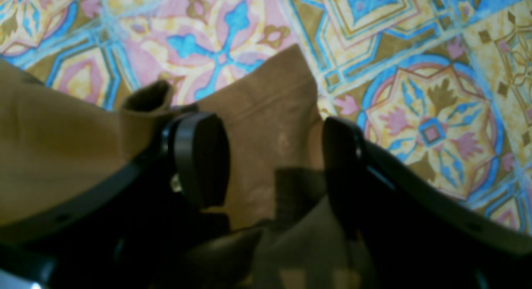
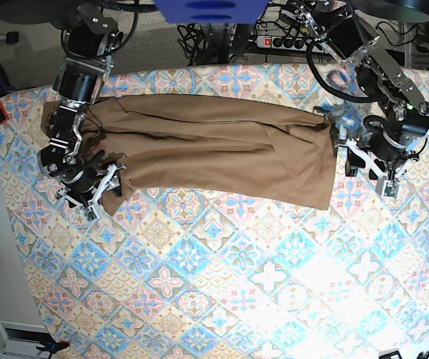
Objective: Layout the t-shirt on the table in an organized manner, then fold the t-shirt properly
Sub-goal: 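Release the left gripper and move it along the shirt to its other corner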
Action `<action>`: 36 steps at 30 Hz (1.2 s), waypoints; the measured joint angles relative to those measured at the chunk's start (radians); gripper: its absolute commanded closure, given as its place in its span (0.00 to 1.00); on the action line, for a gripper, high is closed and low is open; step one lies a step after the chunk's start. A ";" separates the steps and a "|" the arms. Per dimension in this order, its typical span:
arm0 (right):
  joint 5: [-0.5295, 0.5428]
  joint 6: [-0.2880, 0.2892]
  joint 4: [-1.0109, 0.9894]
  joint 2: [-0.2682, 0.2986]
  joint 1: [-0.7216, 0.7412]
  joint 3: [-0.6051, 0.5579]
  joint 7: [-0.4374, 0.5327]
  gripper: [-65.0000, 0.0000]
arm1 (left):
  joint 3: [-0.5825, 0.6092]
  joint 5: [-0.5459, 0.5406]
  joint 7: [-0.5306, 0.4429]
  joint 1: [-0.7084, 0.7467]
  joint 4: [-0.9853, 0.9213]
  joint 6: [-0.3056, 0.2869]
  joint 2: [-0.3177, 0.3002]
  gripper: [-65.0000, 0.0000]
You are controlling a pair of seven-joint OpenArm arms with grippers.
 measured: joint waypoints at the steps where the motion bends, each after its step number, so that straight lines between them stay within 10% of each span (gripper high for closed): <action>1: -0.001 0.000 0.000 -0.001 0.000 0.000 0.000 0.42 | 0.000 0.000 0.000 0.000 0.000 0.000 0.000 0.51; 4: 0.000 0.001 0.001 -0.002 0.000 0.000 0.000 0.51 | 0.000 0.000 0.000 0.000 0.000 0.000 0.000 0.51; 10: 0.003 0.002 0.011 -0.011 -0.007 -0.009 0.001 1.00 | 0.000 0.000 -0.001 0.000 0.000 0.000 0.000 0.51; 21: 0.002 -0.003 0.012 -0.013 0.000 -0.008 -0.027 1.00 | -0.007 -0.001 -0.011 -0.104 -0.043 0.000 -0.002 0.53; 36: 0.002 -0.004 0.090 -0.017 -0.040 -0.008 -0.077 1.00 | 0.006 0.011 -0.123 -0.369 -0.712 0.003 -0.155 0.46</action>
